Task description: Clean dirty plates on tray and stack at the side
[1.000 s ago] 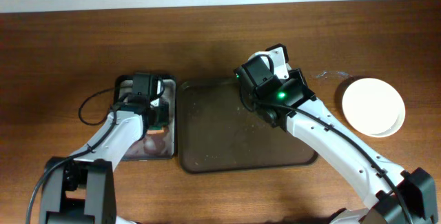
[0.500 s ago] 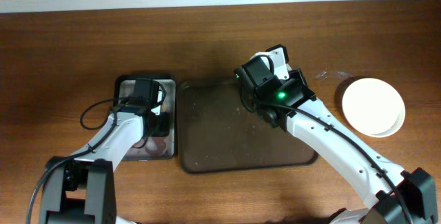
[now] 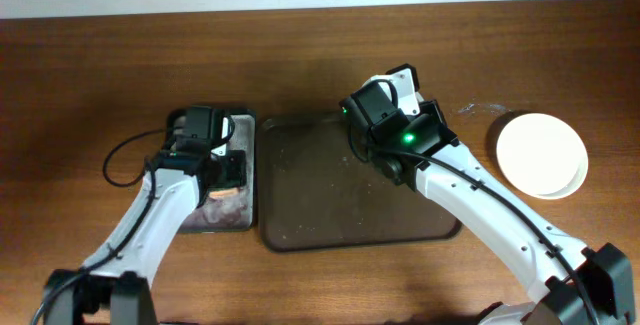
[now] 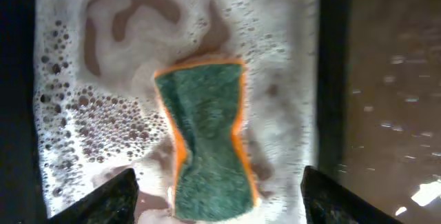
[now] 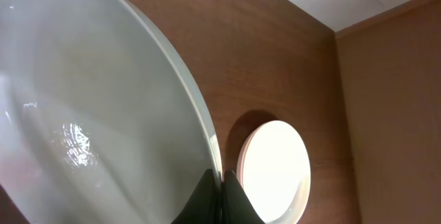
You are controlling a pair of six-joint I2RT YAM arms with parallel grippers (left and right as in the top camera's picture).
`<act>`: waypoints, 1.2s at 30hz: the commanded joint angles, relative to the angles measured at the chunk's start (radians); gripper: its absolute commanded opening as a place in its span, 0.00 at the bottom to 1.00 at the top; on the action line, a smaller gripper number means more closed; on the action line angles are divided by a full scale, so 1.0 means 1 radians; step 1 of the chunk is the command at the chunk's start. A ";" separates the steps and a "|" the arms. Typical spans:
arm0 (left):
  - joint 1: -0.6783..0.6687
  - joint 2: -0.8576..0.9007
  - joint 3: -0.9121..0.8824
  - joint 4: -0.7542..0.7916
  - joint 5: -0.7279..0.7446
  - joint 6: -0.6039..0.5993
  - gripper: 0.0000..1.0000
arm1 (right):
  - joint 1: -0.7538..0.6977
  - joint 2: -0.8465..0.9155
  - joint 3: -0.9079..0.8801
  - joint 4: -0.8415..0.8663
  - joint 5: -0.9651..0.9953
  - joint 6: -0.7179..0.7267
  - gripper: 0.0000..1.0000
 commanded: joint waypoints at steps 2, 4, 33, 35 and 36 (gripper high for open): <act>0.003 -0.042 0.017 -0.003 0.053 0.001 0.86 | 0.040 -0.035 0.062 -0.009 0.072 0.007 0.04; 0.003 -0.042 0.017 -0.003 0.054 0.001 0.90 | 0.071 -0.036 0.062 -0.011 0.077 -0.003 0.04; 0.003 -0.041 0.017 -0.024 0.050 0.001 0.93 | -0.276 -0.083 0.063 -0.047 -0.144 0.034 0.04; 0.003 -0.041 0.017 -0.025 0.050 0.001 0.93 | -0.175 -0.083 0.063 -0.046 0.023 0.034 0.04; 0.003 -0.041 0.017 -0.025 0.050 0.001 0.93 | -0.135 -0.083 0.063 -0.043 0.059 0.034 0.04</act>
